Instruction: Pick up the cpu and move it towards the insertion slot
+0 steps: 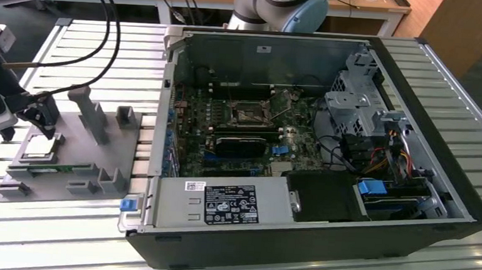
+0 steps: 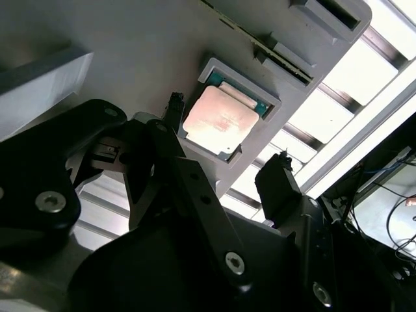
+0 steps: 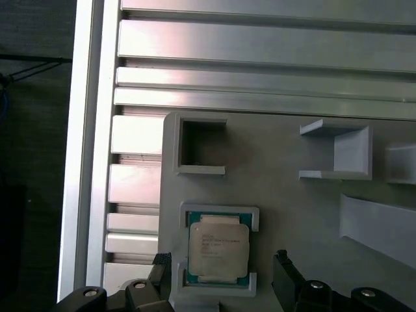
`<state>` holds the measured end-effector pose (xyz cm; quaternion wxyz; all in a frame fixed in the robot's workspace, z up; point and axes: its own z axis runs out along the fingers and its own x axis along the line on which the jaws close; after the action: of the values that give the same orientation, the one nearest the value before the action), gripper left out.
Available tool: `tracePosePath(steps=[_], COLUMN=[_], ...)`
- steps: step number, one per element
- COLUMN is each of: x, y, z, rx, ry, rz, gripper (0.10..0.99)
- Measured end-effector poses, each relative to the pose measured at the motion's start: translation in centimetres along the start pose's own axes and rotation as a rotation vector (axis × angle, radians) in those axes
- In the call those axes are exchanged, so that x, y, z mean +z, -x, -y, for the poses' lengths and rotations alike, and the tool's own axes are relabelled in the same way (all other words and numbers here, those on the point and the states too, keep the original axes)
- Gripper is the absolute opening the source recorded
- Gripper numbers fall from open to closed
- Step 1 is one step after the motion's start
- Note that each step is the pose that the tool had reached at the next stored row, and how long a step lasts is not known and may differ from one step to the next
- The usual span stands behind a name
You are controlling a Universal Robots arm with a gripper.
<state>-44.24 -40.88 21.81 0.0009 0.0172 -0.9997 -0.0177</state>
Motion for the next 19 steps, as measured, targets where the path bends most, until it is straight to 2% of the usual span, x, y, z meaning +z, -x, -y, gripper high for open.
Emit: tracePosePath(steps=[8, 19], x=[0.37, 1.29], y=[0.05, 0.05], z=[0.06, 0.19], rx=[0.0, 0.0], ry=[0.0, 0.0], rz=[0.0, 0.0], gripper=[0.722, 0.722])
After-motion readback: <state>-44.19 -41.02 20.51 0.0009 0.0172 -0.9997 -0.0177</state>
